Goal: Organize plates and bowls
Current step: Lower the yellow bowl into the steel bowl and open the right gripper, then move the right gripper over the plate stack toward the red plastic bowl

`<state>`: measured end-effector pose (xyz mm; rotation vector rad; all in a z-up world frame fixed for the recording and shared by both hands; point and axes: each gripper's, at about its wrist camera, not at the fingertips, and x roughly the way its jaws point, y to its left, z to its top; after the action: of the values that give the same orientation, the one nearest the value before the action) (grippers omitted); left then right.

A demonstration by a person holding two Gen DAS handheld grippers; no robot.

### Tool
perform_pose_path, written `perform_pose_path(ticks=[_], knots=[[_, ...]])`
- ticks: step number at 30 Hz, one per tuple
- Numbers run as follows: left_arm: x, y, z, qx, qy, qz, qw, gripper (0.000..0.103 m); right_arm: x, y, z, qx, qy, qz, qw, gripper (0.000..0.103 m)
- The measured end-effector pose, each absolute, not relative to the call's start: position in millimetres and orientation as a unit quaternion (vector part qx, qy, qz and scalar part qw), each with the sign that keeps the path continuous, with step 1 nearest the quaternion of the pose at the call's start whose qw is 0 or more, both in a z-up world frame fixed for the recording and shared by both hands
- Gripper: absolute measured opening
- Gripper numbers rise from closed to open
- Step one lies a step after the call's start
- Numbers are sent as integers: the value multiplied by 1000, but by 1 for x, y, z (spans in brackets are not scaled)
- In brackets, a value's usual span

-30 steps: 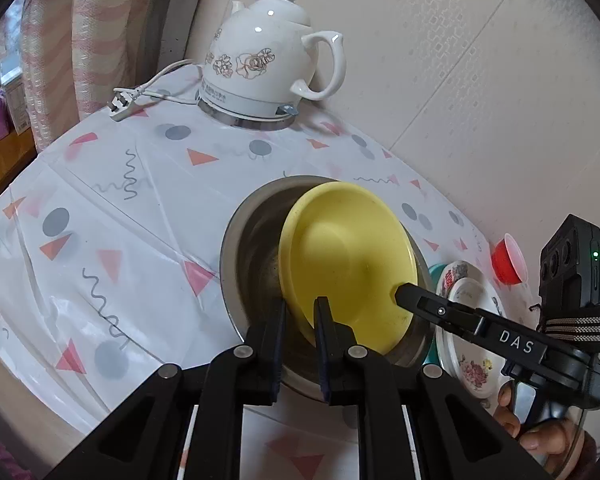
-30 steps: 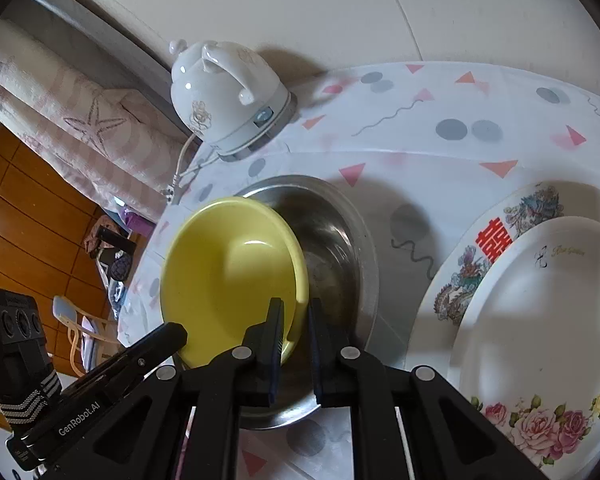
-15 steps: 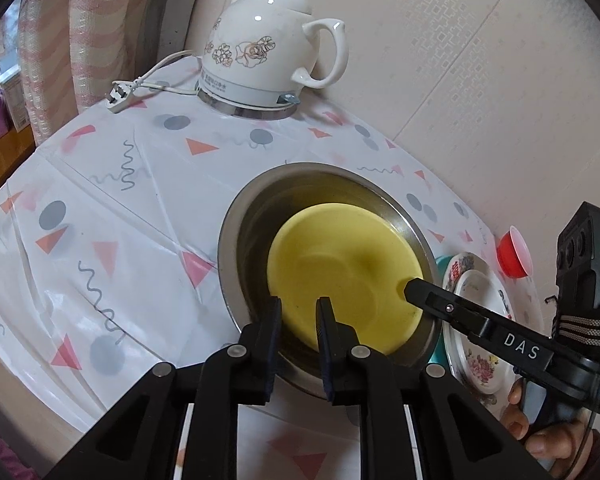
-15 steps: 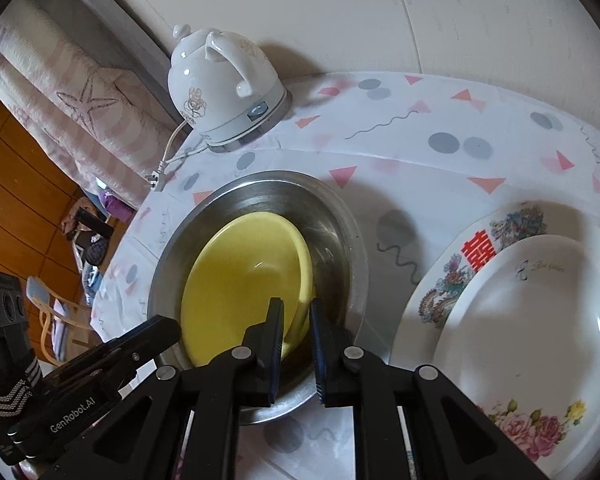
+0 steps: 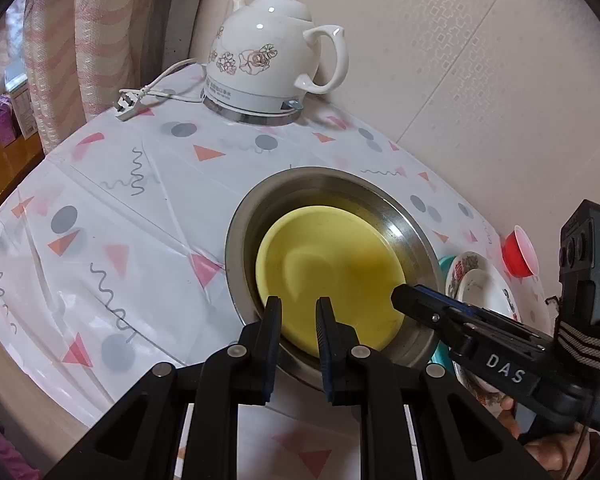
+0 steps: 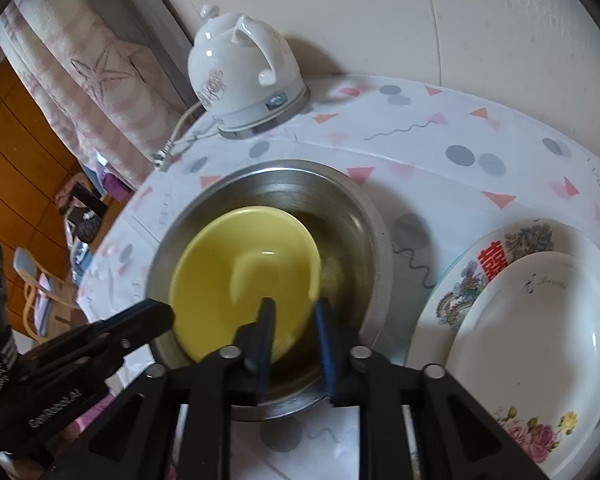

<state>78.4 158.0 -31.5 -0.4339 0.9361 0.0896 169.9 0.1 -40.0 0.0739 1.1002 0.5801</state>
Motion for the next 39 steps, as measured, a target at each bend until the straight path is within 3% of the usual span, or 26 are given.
perform_pose_path(ticks=[3,39], knots=[[77,157,-30,-206,445,43,870,17,170,-4,-36,49,510,269,815,30],[74,78,-2,-129,428,-17,895,18,144,-109,-8,134,453,170,865,30]])
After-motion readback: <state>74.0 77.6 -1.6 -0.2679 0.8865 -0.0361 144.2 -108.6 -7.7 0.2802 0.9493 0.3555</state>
